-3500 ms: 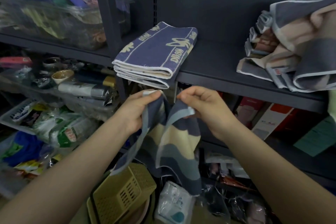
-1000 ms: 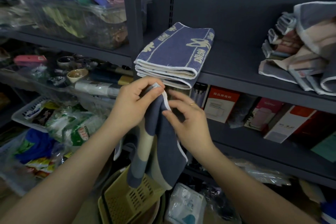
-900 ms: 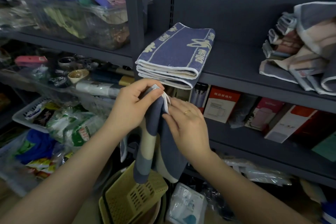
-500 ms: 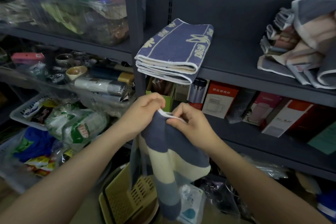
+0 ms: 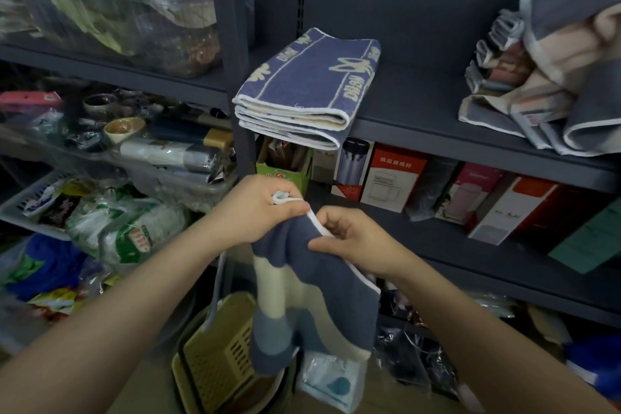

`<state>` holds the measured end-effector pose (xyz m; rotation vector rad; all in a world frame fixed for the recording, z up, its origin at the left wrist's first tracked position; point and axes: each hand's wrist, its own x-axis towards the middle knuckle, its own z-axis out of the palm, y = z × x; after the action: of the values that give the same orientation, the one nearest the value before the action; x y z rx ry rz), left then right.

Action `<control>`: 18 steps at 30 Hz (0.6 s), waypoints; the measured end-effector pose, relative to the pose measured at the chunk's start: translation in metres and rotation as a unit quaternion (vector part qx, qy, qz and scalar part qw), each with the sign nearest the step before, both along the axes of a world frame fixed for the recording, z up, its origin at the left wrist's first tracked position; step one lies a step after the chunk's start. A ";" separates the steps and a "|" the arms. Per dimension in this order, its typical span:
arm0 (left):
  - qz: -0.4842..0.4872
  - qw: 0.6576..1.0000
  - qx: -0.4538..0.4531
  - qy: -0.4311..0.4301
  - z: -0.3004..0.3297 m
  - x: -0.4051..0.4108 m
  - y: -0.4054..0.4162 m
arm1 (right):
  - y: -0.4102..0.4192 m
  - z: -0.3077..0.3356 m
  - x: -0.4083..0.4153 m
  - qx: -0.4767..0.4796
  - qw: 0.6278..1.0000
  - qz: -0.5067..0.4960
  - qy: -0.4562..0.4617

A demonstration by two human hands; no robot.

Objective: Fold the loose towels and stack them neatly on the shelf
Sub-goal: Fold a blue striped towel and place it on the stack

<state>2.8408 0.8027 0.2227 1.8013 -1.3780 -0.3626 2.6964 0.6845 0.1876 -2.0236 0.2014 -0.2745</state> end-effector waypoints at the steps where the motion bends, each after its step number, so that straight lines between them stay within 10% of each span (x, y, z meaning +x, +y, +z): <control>1: 0.018 0.999 -0.024 0.020 0.000 0.001 0.000 | -0.003 -0.002 -0.002 -0.032 0.999 0.002 0.011; 14: 0.196 0.892 -0.264 0.311 0.025 0.030 -0.006 | -0.092 0.002 -0.041 -0.155 0.970 -0.130 0.131; 18: 0.174 0.865 -0.287 0.372 0.026 0.034 -0.010 | -0.111 0.006 -0.048 0.068 0.967 -0.244 0.038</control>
<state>2.8753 0.7929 0.2484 1.1696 -0.5118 -0.3486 2.6481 0.5734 0.1931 -1.8260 0.7521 -0.4757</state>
